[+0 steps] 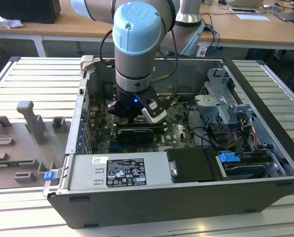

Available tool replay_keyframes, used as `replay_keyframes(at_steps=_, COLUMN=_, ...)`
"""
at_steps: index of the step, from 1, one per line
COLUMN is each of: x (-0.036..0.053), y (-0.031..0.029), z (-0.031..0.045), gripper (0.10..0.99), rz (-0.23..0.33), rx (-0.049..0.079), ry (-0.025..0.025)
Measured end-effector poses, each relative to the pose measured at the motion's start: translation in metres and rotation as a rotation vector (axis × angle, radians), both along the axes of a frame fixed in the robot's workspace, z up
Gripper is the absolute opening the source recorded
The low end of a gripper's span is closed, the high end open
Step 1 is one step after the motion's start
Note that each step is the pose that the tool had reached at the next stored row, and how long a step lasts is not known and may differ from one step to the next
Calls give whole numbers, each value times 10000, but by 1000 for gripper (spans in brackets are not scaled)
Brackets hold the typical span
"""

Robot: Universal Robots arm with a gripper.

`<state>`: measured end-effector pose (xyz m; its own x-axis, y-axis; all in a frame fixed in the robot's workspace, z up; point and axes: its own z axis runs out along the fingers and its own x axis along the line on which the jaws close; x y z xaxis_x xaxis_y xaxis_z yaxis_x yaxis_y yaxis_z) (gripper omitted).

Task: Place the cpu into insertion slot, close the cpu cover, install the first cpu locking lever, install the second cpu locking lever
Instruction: 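Install the second cpu locking lever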

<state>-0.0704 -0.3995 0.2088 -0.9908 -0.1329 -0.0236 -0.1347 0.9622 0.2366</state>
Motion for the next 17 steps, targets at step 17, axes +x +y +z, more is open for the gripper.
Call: replay_keyframes(at_steps=17, x=-68, y=-13, z=-88, gripper=106, rz=0, rx=623, ry=-2)
